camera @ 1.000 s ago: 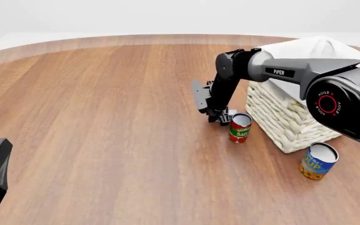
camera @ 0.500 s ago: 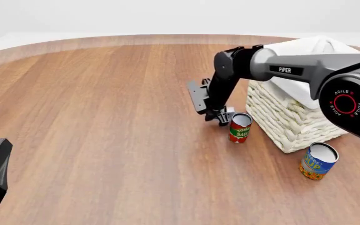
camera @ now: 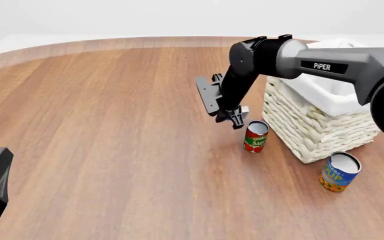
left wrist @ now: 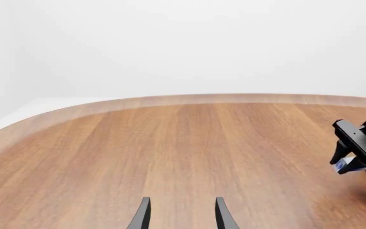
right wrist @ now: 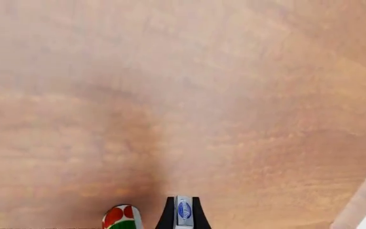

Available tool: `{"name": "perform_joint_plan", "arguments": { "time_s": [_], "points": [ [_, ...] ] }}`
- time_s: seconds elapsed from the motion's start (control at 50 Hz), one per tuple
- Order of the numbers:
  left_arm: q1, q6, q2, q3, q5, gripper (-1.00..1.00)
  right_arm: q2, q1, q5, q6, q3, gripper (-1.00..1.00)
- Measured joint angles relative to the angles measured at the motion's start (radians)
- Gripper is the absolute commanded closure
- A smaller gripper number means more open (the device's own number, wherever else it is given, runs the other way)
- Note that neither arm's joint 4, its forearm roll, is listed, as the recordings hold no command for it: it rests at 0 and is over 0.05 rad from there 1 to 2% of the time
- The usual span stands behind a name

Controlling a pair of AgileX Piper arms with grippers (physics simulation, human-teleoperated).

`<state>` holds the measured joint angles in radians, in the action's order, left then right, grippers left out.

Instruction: Pick up the alphabet soup and the cream cheese box, and put them in the basket.

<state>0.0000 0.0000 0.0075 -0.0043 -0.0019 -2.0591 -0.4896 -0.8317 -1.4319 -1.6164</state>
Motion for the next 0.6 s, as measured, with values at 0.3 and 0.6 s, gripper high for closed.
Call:
{"name": "perform_joint_plan", "arguments": {
  "time_s": [0.3, 0.6],
  "points": [
    [0.000, 0.000, 0.000, 0.000, 0.000, -1.00, 0.062, -0.023, 0.023, 0.049, 0.020, 1.00],
    [0.000, 0.000, 0.000, 0.000, 0.000, -1.00, 0.120, -0.048, 0.059, 0.115, 0.045, 1.00]
  ]
}}
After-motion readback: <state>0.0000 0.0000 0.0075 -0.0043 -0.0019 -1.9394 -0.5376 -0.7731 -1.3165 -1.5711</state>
